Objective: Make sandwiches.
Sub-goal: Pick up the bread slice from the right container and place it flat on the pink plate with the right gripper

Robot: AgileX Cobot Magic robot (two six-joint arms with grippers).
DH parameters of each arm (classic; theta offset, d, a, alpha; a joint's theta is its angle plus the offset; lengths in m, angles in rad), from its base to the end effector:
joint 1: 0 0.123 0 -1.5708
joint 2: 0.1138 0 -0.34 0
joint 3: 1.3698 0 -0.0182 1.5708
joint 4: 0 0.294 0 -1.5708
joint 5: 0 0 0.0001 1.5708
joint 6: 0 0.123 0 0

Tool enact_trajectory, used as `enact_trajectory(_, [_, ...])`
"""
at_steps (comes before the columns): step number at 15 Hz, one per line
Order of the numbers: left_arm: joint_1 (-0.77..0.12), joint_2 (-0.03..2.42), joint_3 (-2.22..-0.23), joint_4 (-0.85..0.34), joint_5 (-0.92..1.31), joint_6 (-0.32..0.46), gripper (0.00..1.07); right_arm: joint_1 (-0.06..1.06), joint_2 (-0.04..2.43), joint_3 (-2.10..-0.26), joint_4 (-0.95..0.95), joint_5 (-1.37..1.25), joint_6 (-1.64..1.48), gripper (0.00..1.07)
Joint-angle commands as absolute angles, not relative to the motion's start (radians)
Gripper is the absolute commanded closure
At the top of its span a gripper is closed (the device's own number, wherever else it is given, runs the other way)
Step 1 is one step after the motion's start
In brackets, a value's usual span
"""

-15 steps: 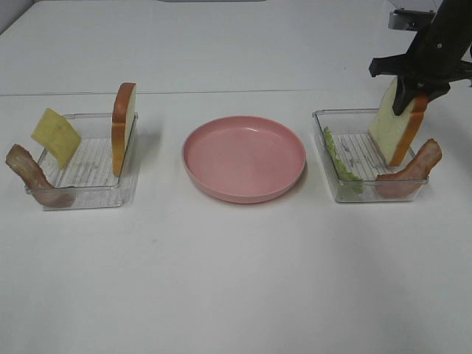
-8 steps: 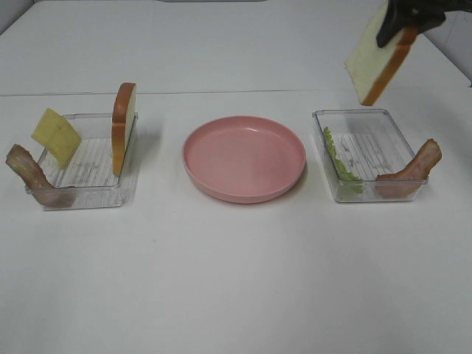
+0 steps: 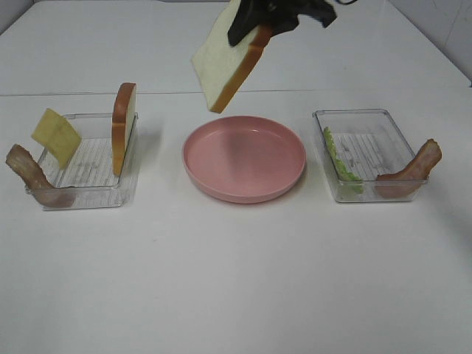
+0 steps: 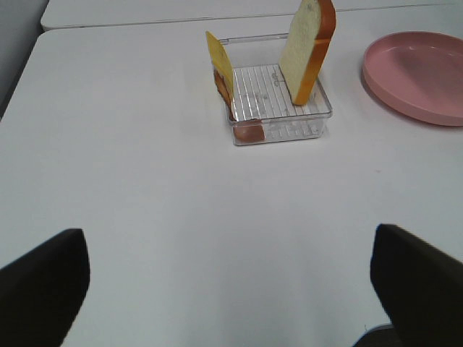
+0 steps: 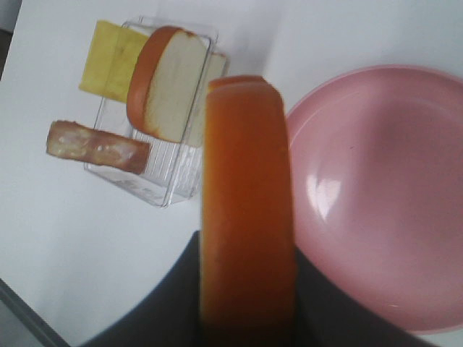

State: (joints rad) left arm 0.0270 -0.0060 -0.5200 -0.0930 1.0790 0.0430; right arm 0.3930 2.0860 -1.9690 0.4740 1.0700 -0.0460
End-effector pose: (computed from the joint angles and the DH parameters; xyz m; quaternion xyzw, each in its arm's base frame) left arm 0.0018 -0.0100 0.2887 0.0096 0.8502 -0.0280 0.5255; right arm 0.4897 0.2563 0.3096 -0.1457 0.9359 0.2623 0.1843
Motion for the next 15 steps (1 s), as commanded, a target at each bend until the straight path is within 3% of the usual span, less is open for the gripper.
enact_trajectory(1, [0.030,-0.020,-0.517,-0.100,1.076,0.039,0.07,0.429,2.133,-1.965,0.500,1.053,-0.077,1.07])
enact_trajectory(15, [0.030,-0.020,-0.517,-0.100,1.076,0.039,0.07,0.417,2.325,-1.965,0.407,0.958,-0.131,1.07])
